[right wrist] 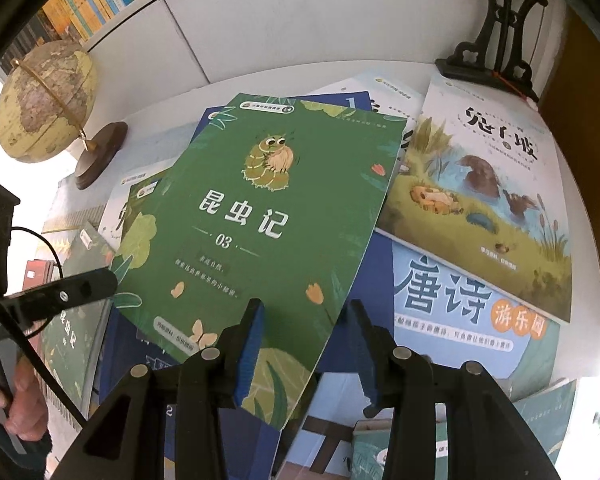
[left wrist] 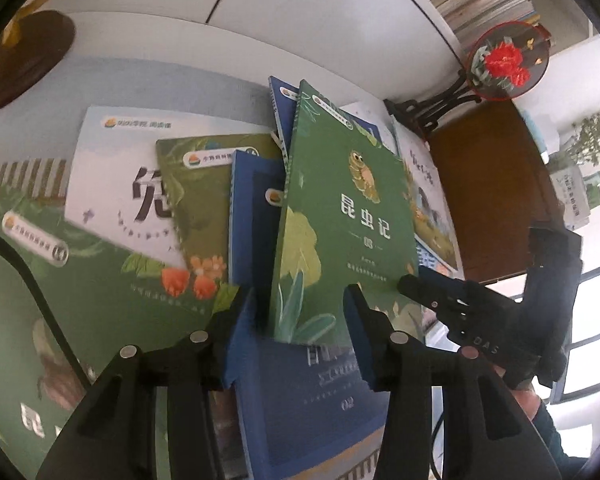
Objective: Organize books
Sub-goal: 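Close both grippers on the green book's edge and lift it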
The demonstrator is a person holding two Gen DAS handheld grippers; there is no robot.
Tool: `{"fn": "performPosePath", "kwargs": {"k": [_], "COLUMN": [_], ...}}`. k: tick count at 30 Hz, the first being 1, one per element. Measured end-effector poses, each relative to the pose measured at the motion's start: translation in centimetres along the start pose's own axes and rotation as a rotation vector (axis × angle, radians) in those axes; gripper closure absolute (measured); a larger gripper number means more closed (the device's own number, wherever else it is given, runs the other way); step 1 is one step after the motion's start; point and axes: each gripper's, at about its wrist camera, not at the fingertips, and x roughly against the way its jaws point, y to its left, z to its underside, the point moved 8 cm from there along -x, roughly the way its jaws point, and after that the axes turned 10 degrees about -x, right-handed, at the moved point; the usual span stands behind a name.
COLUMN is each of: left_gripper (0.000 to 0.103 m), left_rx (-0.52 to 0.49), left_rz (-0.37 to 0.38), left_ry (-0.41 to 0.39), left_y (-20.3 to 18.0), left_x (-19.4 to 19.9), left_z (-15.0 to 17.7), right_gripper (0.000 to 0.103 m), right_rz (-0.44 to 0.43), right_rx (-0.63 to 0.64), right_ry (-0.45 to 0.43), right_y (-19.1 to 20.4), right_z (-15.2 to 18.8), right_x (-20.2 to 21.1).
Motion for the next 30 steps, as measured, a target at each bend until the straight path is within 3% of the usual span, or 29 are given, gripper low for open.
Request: {"fn": "performPosePath", "kwargs": {"k": [3, 7, 10, 11, 13, 15, 17, 20, 21, 25, 26, 27, 28, 30], "left_gripper": [0.061, 0.061, 0.061, 0.061, 0.061, 0.063, 0.073, 0.078, 0.087, 0.090, 0.090, 0.090, 0.090, 0.090], "left_rx": [0.007, -0.085, -0.116, -0.116, -0.090, -0.075, -0.062, -0.015, -0.004, 0.227, 0.270, 0.298, 0.314, 0.304], "left_rz": [0.031, 0.015, 0.094, 0.147, 0.183, 0.124, 0.015, 0.005, 0.017, 0.325, 0.390, 0.444, 0.483, 0.478], "left_ry": [0.010, -0.023, -0.033, -0.068, -0.119, -0.140, -0.102, -0.116, -0.123, -0.155, -0.168, -0.176, -0.177, -0.169], "left_y": [-0.9, -3.4, -5.8, -6.7, -7.3, -6.7, -5.7, -5.6, -5.7, -5.4, -5.3, -5.4, -5.4, -5.5], "left_x": [-0.7, 1.3, 3.9, 5.3, 6.1, 5.4, 3.0, 1.8, 1.8, 2.7, 3.1, 3.4, 3.7, 3.6], "left_z": [-0.2, 1.1, 2.9, 3.2, 3.2, 3.0, 3.3, 3.6, 3.6, 2.4, 2.1, 1.9, 1.7, 1.6], "right_gripper": [0.060, 0.059, 0.059, 0.059, 0.059, 0.058, 0.058, 0.057, 0.057, 0.052, 0.048, 0.034, 0.024, 0.023], "right_rz": [0.009, 0.022, -0.015, -0.041, -0.094, -0.131, -0.166, -0.213, -0.220, -0.305, -0.338, -0.370, -0.421, -0.563], "right_rx": [0.010, 0.026, 0.022, 0.019, 0.005, -0.019, -0.057, -0.099, -0.102, -0.195, -0.245, -0.291, -0.351, -0.476], "right_ry": [-0.004, -0.006, 0.006, 0.010, 0.016, 0.024, 0.036, 0.046, 0.049, 0.066, 0.063, 0.063, 0.065, 0.079], "right_y": [0.2, 0.4, 0.6, 0.7, 0.8, 0.9, 0.9, 1.4, 1.4, 0.7, 0.2, -0.4, -1.0, -1.9], "right_z": [-0.3, 0.4, 1.8, 2.5, 3.7, 4.3, 4.6, 5.1, 5.3, 6.2, 6.1, 6.1, 6.1, 6.2], "right_x": [-0.2, -0.1, 0.5, 0.6, 0.9, 0.8, 0.6, 0.9, 1.0, 1.5, 1.9, 2.1, 2.2, 2.2]}}
